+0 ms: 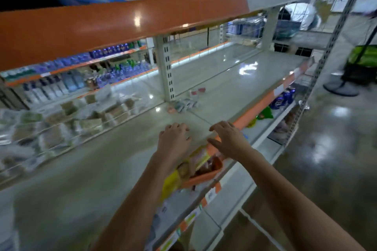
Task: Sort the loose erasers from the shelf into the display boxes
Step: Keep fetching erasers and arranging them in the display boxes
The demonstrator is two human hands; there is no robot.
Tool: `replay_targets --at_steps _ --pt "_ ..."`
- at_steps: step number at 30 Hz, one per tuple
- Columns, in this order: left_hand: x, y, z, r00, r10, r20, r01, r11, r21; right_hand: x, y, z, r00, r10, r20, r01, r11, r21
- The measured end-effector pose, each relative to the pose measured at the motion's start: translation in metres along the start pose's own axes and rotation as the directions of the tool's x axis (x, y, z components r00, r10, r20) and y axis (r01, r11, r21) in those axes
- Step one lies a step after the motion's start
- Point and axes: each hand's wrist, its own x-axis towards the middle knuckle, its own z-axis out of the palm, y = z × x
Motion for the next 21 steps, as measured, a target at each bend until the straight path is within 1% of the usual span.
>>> replay_targets --at_steps 2,5,8,10,12,14,17,19,21 --pt "0.037 -0.001 0.007 1.0 -0.018 0.026 0.017 1.0 0.009 0.032 0.019 -0.003 1.0 0.013 0.015 -0.012 1.0 -0.016" --pt "0.085 -0.006 0.016 0.995 -0.098 0.029 0.098 0.995 0.015 0.079 0.04 -0.004 0.999 0.016 0.05 -0.015 1.0 -0.023" --pt "0.119 -0.011 0.024 0.986 -0.166 -0.005 0.165 0.981 0.102 0.118 0.054 0.003 0.995 -0.005 0.1 0.006 1.0 -0.005" --pt "0.131 -0.013 0.031 0.982 -0.19 -0.012 0.19 0.976 0.109 0.138 0.061 0.01 0.993 -0.012 0.119 0.011 1.0 0.009" --pt "0.139 -0.013 0.038 0.976 -0.216 -0.028 0.218 0.973 0.071 0.157 0.066 0.016 0.99 -0.017 0.14 0.014 1.0 0.022" --pt "0.147 -0.013 0.043 0.967 -0.249 -0.054 0.253 0.963 0.088 0.177 0.068 0.023 0.984 -0.029 0.175 0.025 0.999 0.021" --pt "0.157 -0.009 0.048 0.945 -0.31 -0.1 0.321 0.94 0.119 0.204 0.069 0.032 0.968 -0.118 0.22 0.122 0.992 -0.005" --pt "0.16 -0.005 0.051 0.928 -0.357 -0.108 0.37 0.92 0.132 0.216 0.068 0.039 0.964 -0.161 0.21 0.157 0.987 0.036" --pt "0.163 0.0 0.053 0.904 -0.415 -0.103 0.426 0.894 0.141 0.224 0.068 0.045 0.969 -0.177 0.175 0.161 0.982 0.099"
